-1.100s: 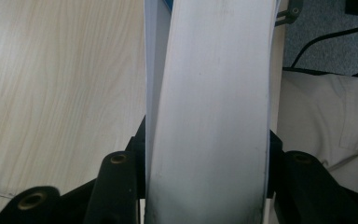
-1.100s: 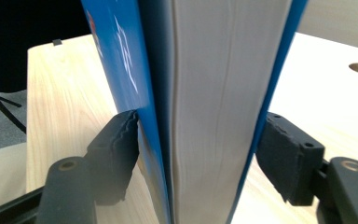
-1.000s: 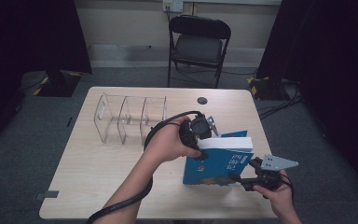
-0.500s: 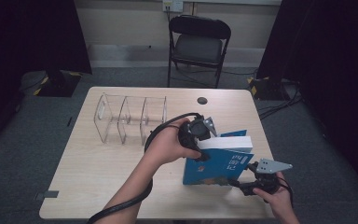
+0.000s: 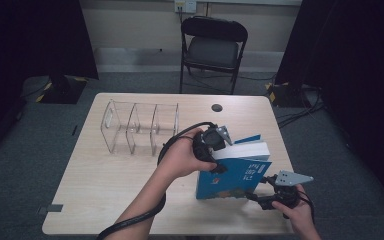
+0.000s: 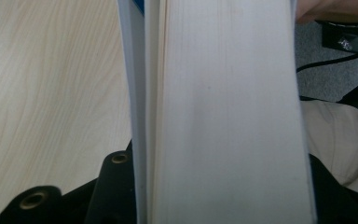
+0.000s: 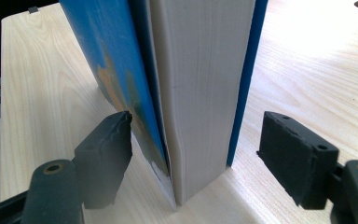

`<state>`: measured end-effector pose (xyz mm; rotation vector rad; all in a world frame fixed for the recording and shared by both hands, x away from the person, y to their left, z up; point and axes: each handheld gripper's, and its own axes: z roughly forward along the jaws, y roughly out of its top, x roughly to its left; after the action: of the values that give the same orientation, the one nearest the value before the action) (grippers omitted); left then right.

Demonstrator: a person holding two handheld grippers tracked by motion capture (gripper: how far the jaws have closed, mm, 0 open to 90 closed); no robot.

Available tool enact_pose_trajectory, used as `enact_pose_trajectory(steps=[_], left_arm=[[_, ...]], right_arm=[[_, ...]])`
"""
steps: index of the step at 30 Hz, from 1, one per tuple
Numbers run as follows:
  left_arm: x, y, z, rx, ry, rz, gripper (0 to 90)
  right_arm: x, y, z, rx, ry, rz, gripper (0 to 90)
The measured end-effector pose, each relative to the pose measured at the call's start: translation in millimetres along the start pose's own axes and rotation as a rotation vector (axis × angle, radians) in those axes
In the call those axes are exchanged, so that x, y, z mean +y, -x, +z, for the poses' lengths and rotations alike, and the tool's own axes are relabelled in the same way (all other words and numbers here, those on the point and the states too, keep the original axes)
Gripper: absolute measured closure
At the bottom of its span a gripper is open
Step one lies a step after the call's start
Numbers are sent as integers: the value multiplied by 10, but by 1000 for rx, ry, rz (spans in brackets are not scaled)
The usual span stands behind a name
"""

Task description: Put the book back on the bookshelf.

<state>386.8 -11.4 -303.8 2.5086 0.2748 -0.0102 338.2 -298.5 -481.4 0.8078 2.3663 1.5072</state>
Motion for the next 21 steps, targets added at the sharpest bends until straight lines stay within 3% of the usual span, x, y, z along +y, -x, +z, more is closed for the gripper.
enact_pose_trajectory(steps=[6,15,19,20,21], left_arm=[[8,-21,22,0,-3,-25,541],[5,-10,30,-7,7,0,542],[22,-20,29,-13,-21,-13,536],[20,-9,36,-12,-11,-33,533],[21,-17,31,-9,-18,-23,533]], right_arm=[[-10,6,11,6,2,4,251],[-17,5,17,12,-1,13,251],[-15,4,25,16,1,14,251],[-13,0,25,15,-1,11,251],[-13,0,25,15,-1,11,251]])
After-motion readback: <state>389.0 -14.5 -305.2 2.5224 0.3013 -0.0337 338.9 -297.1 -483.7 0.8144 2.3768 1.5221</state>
